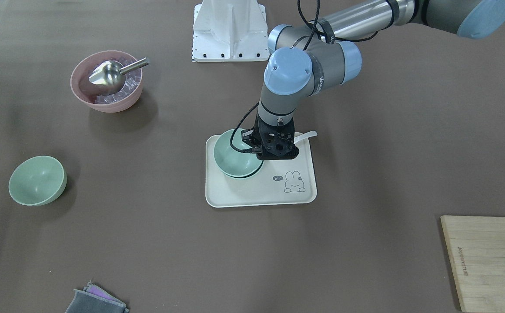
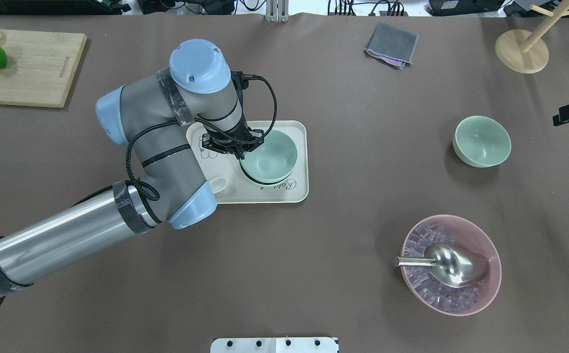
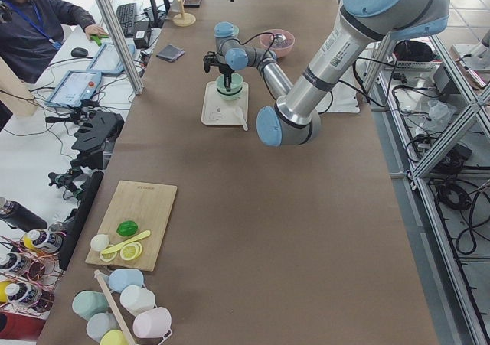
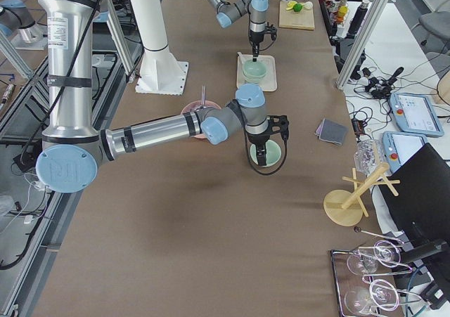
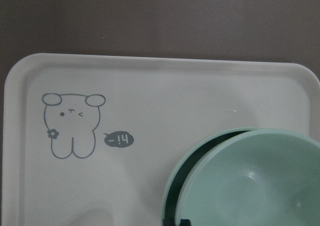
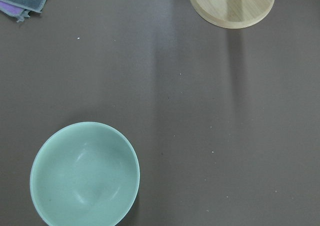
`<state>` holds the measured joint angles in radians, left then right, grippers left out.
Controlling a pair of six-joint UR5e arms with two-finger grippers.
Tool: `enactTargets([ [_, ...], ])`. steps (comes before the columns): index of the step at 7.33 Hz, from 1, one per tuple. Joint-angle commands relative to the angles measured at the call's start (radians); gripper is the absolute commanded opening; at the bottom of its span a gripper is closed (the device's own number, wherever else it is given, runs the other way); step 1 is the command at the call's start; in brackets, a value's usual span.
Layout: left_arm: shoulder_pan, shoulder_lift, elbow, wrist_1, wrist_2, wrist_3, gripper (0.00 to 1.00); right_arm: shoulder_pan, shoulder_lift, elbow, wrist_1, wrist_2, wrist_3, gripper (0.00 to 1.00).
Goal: Stack green bowls together
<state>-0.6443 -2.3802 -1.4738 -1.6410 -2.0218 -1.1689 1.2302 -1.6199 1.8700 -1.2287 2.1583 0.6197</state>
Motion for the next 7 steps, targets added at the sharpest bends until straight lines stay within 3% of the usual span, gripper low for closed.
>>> enactTargets([
  [1, 0.000, 0.001, 0.003, -0.003, 0.000, 0.000, 0.00, 0.000, 0.000, 0.001, 0.000, 0.000, 0.000, 0.99],
  [7, 0.000, 0.001, 0.024, -0.029, -0.002, 0.000, 0.00, 0.000, 0.000, 0.000, 0.000, 0.000, 0.000, 0.99],
])
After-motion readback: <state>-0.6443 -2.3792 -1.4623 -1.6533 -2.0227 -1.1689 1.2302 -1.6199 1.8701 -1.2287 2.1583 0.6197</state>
